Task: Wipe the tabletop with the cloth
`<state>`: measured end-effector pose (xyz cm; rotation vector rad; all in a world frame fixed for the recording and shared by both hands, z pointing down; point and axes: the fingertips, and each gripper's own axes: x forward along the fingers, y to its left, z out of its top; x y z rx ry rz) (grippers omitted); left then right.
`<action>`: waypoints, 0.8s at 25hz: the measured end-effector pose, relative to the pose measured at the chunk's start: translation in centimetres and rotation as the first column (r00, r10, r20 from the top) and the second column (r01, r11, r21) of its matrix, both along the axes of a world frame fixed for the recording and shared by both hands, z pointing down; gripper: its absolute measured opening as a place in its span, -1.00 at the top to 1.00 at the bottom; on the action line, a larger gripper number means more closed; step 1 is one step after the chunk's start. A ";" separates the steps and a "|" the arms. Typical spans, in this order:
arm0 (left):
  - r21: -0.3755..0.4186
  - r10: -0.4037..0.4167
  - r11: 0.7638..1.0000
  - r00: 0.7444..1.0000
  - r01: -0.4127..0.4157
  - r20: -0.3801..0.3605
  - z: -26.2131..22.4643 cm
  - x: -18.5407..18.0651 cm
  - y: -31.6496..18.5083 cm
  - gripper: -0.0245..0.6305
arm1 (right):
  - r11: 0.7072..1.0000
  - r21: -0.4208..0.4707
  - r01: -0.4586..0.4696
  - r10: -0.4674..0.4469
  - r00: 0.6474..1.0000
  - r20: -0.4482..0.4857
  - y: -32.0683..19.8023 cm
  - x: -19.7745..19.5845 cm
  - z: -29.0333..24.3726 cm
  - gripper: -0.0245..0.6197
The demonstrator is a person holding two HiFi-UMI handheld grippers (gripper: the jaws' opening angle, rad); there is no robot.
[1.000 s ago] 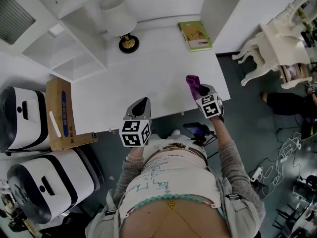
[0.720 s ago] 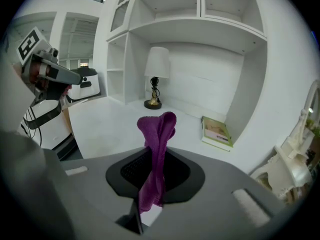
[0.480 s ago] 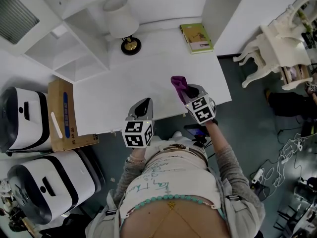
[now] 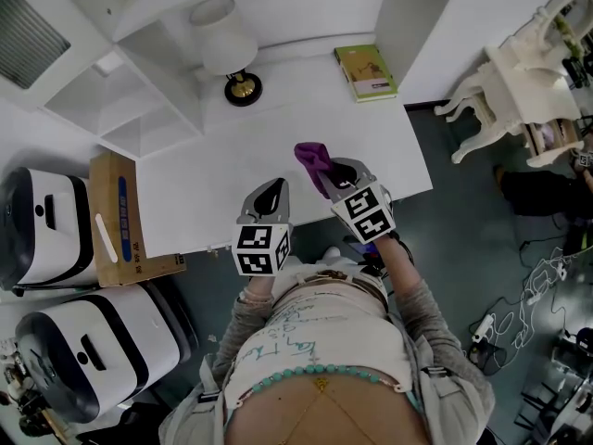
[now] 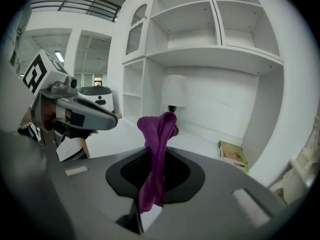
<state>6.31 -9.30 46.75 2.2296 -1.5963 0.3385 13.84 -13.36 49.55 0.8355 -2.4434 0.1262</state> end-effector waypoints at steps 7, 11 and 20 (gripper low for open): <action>0.058 0.005 0.998 1.000 -0.006 0.011 -2.5 0.2 -0.6 0.92 | 0.999 0.040 0.000 -0.003 0.996 0.086 0.4 -1.5 -3.5 0.69; 0.098 0.002 0.995 1.000 -0.004 0.018 -4.2 0.2 -0.9 0.92 | 0.998 0.059 -0.008 0.001 0.992 0.122 0.8 -2.1 -5.3 0.69; 0.178 -0.008 0.984 0.999 -0.001 0.048 -7.5 0.3 -1.0 0.92 | 0.995 0.096 -0.007 -0.013 0.980 0.199 1.8 -3.5 -8.8 0.69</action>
